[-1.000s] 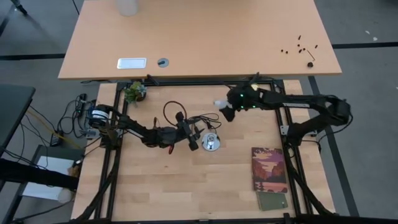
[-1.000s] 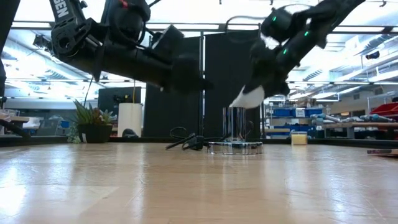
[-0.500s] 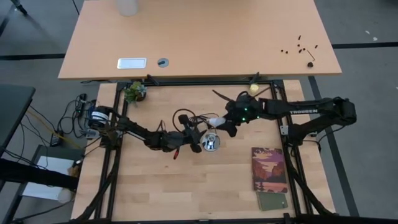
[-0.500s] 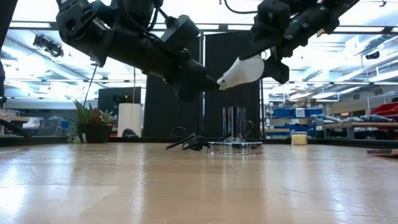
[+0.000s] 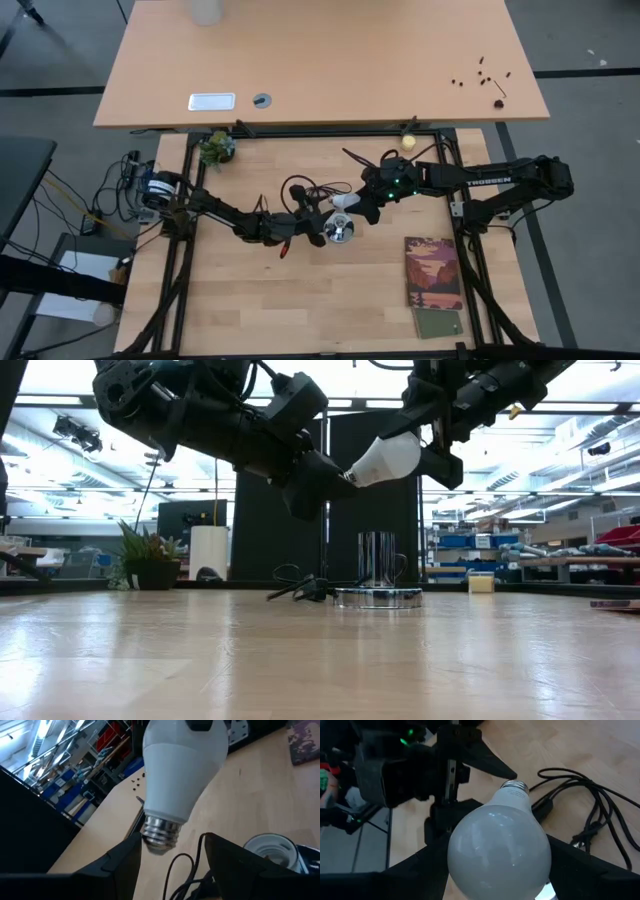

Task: Screw lightbulb
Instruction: Insert the white lightbulb into the silver lamp

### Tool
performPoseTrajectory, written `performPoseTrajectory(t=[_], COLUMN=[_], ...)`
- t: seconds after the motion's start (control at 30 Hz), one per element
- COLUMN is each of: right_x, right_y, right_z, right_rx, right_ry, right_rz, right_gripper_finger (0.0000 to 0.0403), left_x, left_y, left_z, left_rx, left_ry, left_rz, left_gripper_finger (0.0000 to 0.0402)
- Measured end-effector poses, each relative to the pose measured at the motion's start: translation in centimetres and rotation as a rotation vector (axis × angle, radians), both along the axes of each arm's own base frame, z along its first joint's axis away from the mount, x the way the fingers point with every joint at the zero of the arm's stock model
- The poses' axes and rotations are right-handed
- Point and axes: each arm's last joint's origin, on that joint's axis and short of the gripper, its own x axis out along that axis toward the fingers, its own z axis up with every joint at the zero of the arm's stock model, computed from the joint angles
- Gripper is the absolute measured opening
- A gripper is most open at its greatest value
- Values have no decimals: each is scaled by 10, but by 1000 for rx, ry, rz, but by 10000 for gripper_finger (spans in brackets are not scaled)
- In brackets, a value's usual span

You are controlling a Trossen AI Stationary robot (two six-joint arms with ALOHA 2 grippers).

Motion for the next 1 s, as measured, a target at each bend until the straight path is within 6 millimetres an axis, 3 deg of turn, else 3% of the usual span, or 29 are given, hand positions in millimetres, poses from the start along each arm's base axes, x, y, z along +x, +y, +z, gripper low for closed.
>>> performPoseTrajectory(t=[0.5,1.0], right_x=[1,3], right_y=[4,6], right_z=[1,3], right_rx=[1,-10], right_ry=[-15,-37], right_rz=[18,26], right_gripper_finger=[283,289], left_x=[10,10], left_y=[3,3], left_z=[14,15], left_rx=[146,185], left_ry=[57,78], left_rz=[-19,-25], left_gripper_finger=[220,141])
